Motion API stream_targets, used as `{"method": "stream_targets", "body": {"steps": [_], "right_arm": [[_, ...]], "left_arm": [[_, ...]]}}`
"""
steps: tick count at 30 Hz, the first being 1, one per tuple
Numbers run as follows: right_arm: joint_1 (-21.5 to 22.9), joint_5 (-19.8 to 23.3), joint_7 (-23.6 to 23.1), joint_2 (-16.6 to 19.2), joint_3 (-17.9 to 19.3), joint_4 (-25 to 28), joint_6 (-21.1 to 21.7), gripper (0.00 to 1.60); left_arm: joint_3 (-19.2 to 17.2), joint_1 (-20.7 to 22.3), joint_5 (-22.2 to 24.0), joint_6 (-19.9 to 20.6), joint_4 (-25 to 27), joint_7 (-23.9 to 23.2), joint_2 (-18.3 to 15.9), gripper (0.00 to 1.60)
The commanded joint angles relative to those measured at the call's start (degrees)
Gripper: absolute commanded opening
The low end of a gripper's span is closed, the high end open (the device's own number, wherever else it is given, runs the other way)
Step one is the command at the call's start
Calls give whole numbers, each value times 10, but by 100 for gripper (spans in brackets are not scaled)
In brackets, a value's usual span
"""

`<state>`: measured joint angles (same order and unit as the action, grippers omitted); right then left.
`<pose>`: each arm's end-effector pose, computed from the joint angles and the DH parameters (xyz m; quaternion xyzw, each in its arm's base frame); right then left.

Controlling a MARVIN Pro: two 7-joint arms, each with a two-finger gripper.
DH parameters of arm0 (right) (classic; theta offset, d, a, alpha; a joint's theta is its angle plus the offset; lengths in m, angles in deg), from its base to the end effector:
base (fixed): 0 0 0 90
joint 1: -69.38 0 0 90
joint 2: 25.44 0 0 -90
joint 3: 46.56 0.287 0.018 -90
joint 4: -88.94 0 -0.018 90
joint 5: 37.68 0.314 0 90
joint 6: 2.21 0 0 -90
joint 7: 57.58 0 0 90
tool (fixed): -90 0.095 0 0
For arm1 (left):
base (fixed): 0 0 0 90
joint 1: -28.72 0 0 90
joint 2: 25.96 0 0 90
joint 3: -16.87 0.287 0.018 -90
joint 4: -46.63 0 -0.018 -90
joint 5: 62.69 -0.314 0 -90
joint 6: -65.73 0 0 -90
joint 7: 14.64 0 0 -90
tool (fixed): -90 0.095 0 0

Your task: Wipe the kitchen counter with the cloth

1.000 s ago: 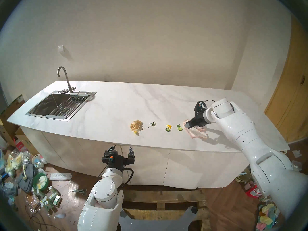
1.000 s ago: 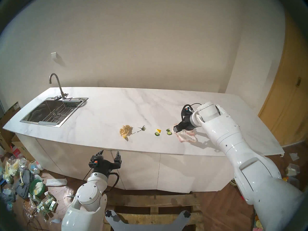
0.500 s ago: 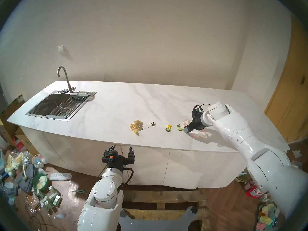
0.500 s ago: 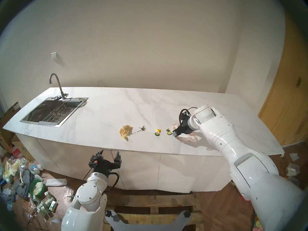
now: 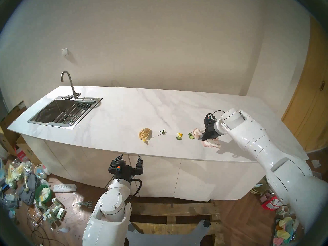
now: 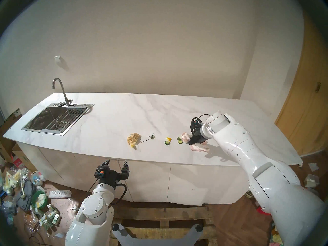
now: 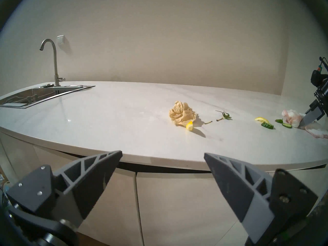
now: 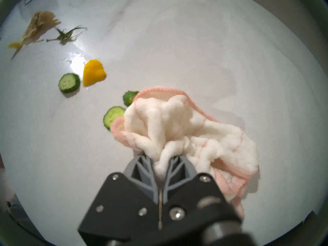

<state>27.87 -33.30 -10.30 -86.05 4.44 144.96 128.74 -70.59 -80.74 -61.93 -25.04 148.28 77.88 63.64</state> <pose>0.5597 -0.0608 -0.2521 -0.8822 -0.3611 -0.3003 0.0344 0.3239 -0.0130 -0.3488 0.7494 0.0058 0.6620 0.0055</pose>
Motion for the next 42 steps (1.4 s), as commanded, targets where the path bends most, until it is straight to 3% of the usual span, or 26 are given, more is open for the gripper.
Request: {"method": "stream_targets", "body": {"steps": [1,9,14,23,34,35,36,42], "right_arm": [[-27,-3,-6,33,-4,64,-3,0],[-67,4,63,-10,15,79,6,0],[-62,0,95,-47,12,62,6,0],[-66,10,93,-83,-21,81,5,0],[-60,29,141,-130,-58,69,-2,0],[-59,19,148,-162,-43,47,2,0],[-57,36,148,-137,-66,70,-5,0],[-48,51,172,-163,-86,73,-8,0]], "left_arm": [[1,2,1,-3,17,-4,-1,160],[1,3,1,-3,16,-3,-1,160],[2,3,1,-3,15,-3,-1,160],[2,5,0,-4,13,-2,-1,160],[2,5,0,-4,12,-1,0,160],[2,5,0,-4,12,-1,0,160],[2,5,0,-4,12,-1,0,160],[2,6,0,-4,11,-1,0,160]]}}
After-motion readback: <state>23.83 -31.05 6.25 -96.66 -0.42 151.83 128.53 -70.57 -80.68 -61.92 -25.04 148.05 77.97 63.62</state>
